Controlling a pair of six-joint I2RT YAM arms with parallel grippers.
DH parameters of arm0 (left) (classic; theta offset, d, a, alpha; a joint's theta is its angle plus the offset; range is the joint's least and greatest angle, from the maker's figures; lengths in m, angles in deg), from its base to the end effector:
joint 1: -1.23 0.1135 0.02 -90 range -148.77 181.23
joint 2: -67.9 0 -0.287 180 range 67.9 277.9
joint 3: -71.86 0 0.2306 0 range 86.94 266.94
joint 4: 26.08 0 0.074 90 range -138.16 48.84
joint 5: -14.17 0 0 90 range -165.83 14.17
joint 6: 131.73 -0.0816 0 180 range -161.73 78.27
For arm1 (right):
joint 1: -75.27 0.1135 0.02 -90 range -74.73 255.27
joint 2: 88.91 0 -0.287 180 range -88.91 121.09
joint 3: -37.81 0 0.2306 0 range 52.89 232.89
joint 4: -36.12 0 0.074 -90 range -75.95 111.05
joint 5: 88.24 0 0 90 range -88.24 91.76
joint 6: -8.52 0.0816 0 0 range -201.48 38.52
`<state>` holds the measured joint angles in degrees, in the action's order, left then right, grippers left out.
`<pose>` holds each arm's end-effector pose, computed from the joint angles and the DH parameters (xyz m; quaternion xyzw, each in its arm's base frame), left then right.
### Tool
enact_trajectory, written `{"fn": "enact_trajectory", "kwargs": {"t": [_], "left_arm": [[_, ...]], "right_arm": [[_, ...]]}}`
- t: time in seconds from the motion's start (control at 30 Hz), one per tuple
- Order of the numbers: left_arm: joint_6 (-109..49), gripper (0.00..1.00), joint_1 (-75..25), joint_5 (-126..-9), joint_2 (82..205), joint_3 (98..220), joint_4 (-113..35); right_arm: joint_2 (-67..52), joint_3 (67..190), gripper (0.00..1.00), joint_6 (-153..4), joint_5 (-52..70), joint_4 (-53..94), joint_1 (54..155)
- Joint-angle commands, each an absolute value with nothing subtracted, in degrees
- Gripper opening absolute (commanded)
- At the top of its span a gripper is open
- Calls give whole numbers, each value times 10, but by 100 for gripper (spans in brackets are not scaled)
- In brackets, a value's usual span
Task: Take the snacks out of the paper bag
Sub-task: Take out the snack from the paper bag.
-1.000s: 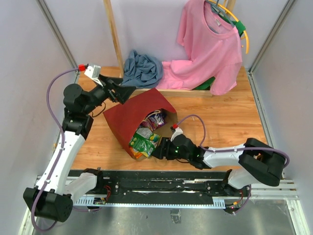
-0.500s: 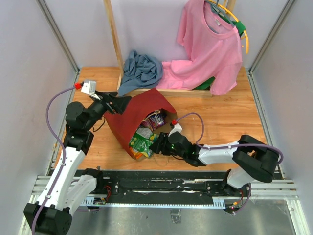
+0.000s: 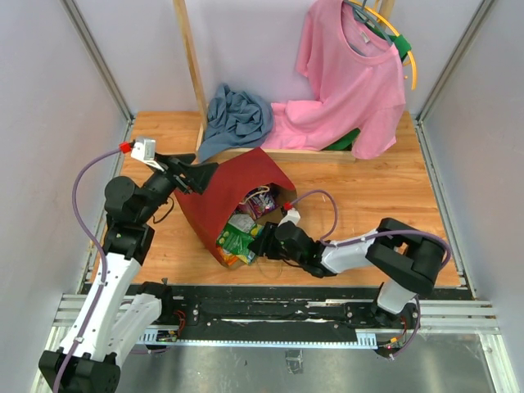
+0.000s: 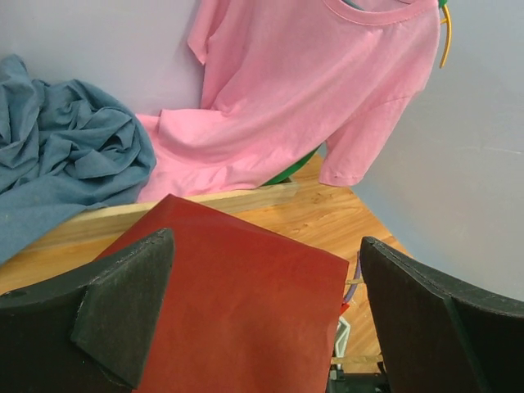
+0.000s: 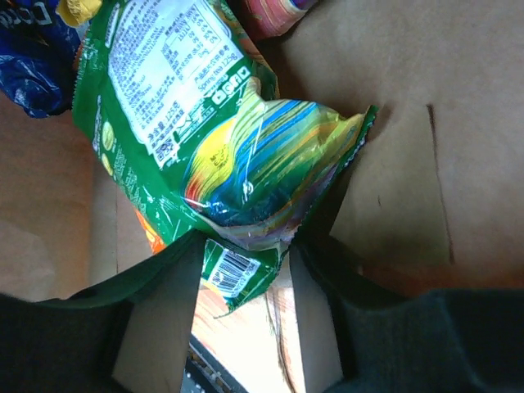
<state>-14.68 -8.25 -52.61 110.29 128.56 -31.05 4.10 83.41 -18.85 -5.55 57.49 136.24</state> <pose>0.1708 -0.0611 0.3882 0.0548 0.6499 -0.3577 0.6683 0.1694 0.2838 0.1623 0.0460 0.8459 0.4403 0.2974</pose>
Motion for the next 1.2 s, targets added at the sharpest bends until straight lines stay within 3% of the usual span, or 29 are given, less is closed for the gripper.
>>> {"fn": "enact_trajectory", "kwargs": {"t": [0.0, 0.13, 0.23, 0.53, 0.7, 0.93, 1.07, 1.17], "left_arm": [[-150, 100, -83, -515, 1096, 1279, -308], [-151, 100, -84, -517, 1096, 1277, -313], [-154, 100, -84, -520, 1092, 1276, -320], [-164, 100, -84, -555, 1066, 1277, -350], [-171, 100, -84, -602, 1061, 1282, -374], [-149, 100, -83, -637, 1059, 1274, -371], [-133, 100, -84, -642, 1062, 1266, -361], [-124, 100, -83, -643, 1069, 1265, -357]], "right_arm": [[81, 858, 42, -189, -54, 632, 1364], [94, 862, 20, -211, -26, 684, 1364], [56, 884, 2, -265, -31, 623, 1378], [-177, 865, 1, -334, -80, 400, 1440], [-346, 910, 1, -404, -214, 112, 1525], [-582, 946, 1, -321, -331, -215, 1531], [-644, 968, 1, -311, -402, -293, 1530], [-623, 982, 1, -357, -481, -274, 1531]]}}
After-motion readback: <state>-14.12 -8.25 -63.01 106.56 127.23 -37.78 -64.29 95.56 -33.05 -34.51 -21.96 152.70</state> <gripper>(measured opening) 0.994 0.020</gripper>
